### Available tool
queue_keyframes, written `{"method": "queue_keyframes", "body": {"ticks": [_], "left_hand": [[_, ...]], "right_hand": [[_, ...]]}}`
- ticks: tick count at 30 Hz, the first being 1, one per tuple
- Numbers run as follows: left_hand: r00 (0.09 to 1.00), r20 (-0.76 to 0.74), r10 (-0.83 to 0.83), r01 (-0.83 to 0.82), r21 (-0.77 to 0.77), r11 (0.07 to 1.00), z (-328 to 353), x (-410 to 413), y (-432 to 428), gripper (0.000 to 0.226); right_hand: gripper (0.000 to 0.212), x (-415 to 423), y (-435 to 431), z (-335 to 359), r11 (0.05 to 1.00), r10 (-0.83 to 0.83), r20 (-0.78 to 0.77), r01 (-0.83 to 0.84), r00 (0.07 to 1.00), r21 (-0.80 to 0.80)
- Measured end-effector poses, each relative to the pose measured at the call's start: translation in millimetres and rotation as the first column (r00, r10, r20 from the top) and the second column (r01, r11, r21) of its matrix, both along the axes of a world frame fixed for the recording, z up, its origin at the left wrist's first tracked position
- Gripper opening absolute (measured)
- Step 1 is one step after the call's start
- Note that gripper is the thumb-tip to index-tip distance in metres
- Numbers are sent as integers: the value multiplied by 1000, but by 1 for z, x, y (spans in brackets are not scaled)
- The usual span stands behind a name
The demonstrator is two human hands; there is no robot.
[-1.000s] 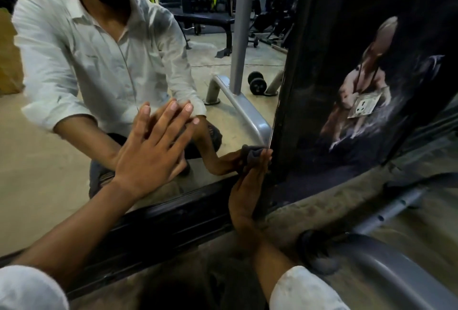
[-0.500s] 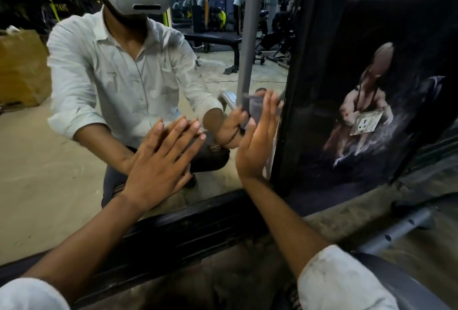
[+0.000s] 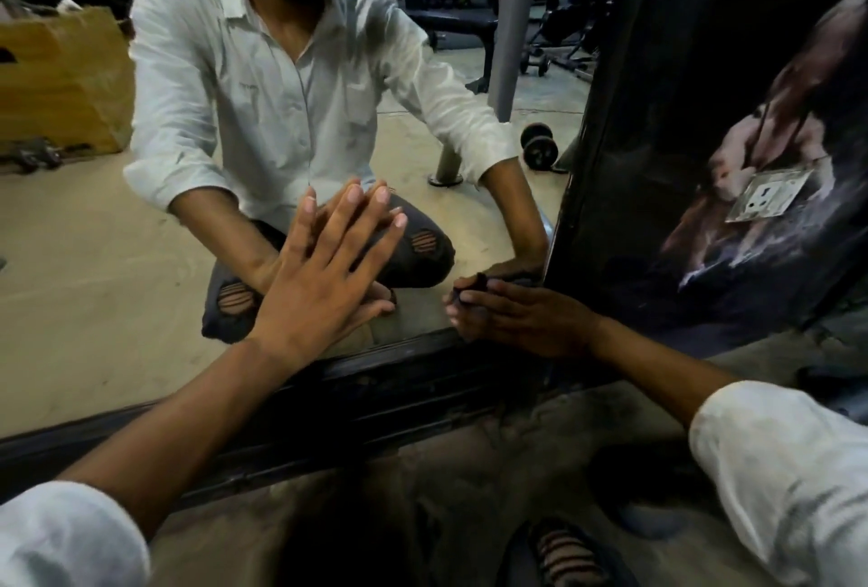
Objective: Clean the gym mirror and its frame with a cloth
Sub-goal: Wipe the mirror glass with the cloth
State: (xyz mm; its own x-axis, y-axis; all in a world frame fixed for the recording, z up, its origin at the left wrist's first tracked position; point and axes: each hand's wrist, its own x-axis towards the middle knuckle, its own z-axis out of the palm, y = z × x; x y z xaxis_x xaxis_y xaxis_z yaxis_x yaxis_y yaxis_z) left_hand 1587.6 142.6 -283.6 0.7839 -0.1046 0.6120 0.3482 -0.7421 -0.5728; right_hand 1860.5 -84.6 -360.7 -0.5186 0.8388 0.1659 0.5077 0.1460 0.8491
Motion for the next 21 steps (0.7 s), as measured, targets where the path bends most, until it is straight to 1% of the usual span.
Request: {"method": "queue_keyframes", "body": {"ticks": [1,3,6,8,10,11,13,14,15,16,17,18,20,21], "left_hand": [[1000,-7,0,0,-5,1000,1,-1,-1,96],[1000,-24,0,0,9,1000,5,-5,-3,90],[998,-64,-1,3,40,999,15,-23,3,85],[999,-40,19,-19,-17,1000,22,-45,12,83],[998,-8,61,-61,-58,996,22,-70,23,83],[997,-8,80,-80,-59,995,18,-80,27,83],[992,-35,118,-119,-51,992,4,-91,28,87],[990,-47,135,-138,-59,989,-4,-90,27,91],[987,-48,153,-156,-69,985,-11,-86,26,95],[984,-38,172,-174,-81,981,-16,-83,26,99],[982,-20,186,-187,-96,978,-20,-79,25,105],[981,-4,194,-194,-105,975,-22,-77,25,112],[979,-1,206,-205,-85,975,-23,-74,23,122],[976,-6,217,-217,-69,974,-23,-74,22,125]], "right_hand": [[57,0,1,11,1000,22,11,-22,1000,-16],[54,-2,7,49,998,34,-7,-34,999,49],[55,-18,34,126,971,45,-216,8,975,237],[54,-35,52,164,937,107,-306,8,946,350],[57,-52,64,172,911,175,-323,-29,930,411],[59,-57,69,161,907,192,-305,-50,933,419],[58,-59,79,117,922,173,-273,-59,946,383],[55,-60,81,90,942,128,-291,-25,948,335],[52,-62,82,63,968,82,-328,3,941,250],[51,-62,82,34,988,52,-315,-3,948,152],[51,-63,78,11,997,71,-278,-57,958,55],[51,-65,72,-7,992,122,-216,-124,969,7],[54,-65,63,-18,972,226,-116,-231,967,-33],[54,-63,65,-15,964,256,-106,-262,961,-46]]}}
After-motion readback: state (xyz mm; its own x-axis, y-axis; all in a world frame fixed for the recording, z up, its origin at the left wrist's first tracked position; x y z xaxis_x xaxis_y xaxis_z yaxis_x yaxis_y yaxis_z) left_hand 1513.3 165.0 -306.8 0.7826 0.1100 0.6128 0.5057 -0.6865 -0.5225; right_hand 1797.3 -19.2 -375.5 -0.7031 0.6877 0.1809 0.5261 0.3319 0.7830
